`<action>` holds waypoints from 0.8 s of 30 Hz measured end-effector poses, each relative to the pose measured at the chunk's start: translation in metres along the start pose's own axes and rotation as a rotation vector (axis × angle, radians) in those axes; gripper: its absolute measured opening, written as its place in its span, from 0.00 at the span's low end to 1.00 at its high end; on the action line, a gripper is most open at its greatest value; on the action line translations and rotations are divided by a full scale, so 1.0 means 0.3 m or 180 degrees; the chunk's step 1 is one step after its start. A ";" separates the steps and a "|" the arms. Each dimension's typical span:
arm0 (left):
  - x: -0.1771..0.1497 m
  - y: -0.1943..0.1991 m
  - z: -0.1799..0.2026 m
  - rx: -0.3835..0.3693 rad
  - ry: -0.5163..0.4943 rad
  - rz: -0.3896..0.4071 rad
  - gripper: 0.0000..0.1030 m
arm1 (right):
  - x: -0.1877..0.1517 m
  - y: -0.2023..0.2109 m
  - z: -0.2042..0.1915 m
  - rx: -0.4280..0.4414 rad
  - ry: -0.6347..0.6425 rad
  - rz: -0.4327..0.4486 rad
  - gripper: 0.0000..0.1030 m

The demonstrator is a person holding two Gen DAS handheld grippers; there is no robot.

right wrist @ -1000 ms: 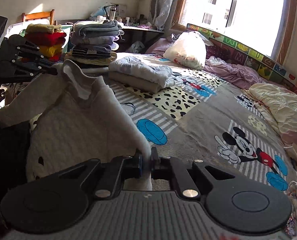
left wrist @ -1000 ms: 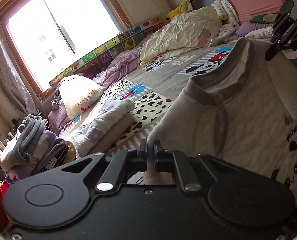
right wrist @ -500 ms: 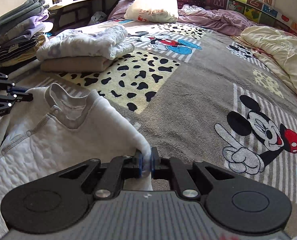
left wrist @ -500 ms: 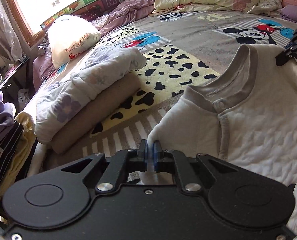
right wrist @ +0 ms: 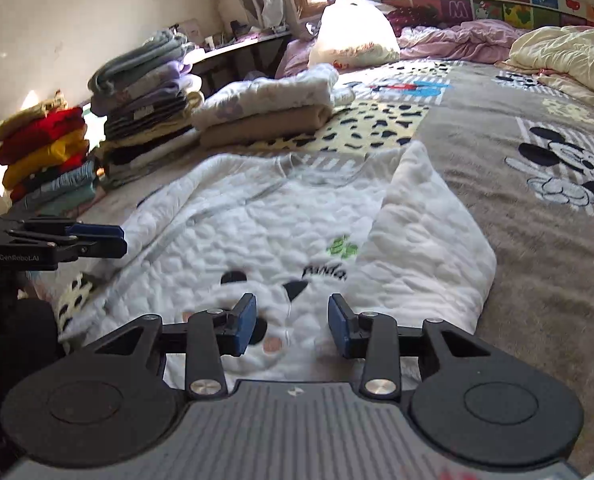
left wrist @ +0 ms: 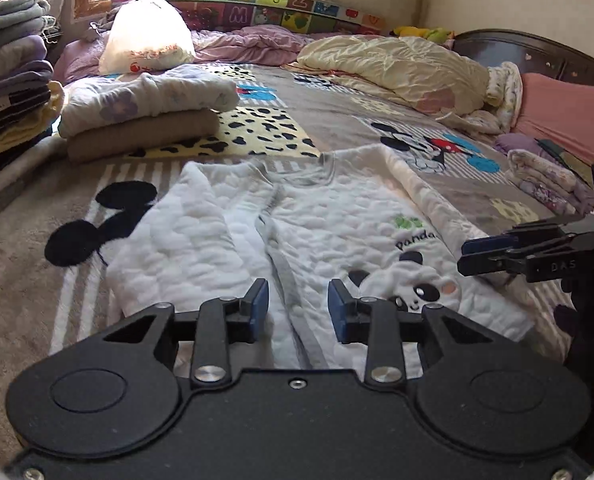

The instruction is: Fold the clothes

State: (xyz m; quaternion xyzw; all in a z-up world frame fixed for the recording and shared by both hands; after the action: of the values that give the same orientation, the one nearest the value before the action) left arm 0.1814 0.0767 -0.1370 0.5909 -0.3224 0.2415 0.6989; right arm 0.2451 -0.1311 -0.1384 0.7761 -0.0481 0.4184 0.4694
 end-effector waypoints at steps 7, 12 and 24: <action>0.008 0.189 -0.105 0.0064 0.0649 0.0245 0.52 | -0.035 0.261 0.266 -0.0385 -0.0847 0.0584 0.44; -0.131 0.157 -0.142 0.0184 0.1464 -0.0016 0.51 | -0.166 0.235 0.231 -0.0037 -0.1408 0.0415 0.46; -0.169 0.153 -0.042 0.0354 0.1297 0.0031 0.11 | -0.280 0.110 -0.010 -0.0623 -0.0567 0.0074 0.27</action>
State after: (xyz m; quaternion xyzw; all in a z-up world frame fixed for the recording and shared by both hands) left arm 0.1162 0.0997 -0.1448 0.5660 -0.1634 0.3768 0.7148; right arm 0.1738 -0.1738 -0.1734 0.7601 -0.1392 0.3465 0.5319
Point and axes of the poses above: each gripper's, at about its wrist camera, not at the fingertips, and y roughly against the way its jaws point, z to its right, x to its top, the point moved 10 cm from there along -y, roughly the way its jaws point, and after that the axes turned 4 degrees about -z, right-handed, at the moved point
